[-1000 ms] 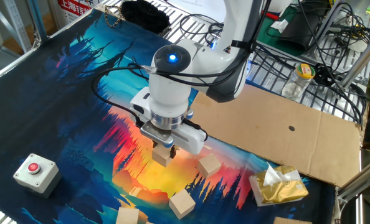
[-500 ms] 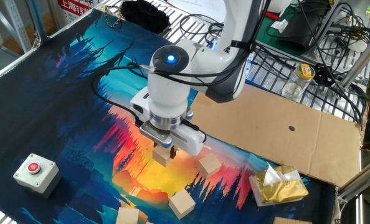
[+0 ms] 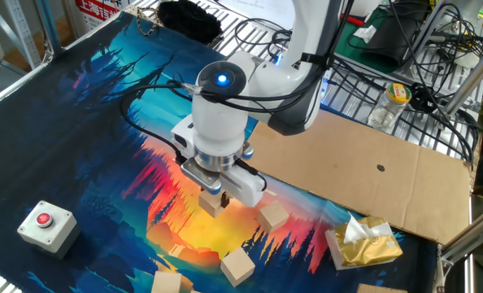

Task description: Stack the blocks into a pyramid shape

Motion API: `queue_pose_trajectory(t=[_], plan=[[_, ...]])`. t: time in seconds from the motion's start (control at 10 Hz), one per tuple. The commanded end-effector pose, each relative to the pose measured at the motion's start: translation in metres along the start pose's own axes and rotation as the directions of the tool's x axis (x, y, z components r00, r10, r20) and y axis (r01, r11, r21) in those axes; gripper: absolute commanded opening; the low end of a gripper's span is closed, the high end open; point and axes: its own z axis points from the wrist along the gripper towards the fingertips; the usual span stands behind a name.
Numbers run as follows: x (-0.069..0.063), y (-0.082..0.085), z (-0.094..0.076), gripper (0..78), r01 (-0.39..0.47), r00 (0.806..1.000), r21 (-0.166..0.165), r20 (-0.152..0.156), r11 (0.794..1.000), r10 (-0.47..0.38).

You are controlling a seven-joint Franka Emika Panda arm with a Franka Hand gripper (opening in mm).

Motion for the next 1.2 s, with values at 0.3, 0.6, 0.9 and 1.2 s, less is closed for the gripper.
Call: queue_pose_trajectory(t=[0.3,0.6,0.9,1.2], plan=[[-0.020,-0.071,0.021,1.1,0.141,0.990,-0.006,0.020,0.990,-0.141],[-0.023,-0.091,0.026,1.1,0.152,0.988,0.008,0.026,0.988,-0.152],[-0.023,-0.096,0.028,1.1,0.147,0.989,0.035,0.022,0.989,-0.148],[-0.023,-0.096,0.030,1.1,0.142,0.990,0.039,0.020,0.989,-0.143]])
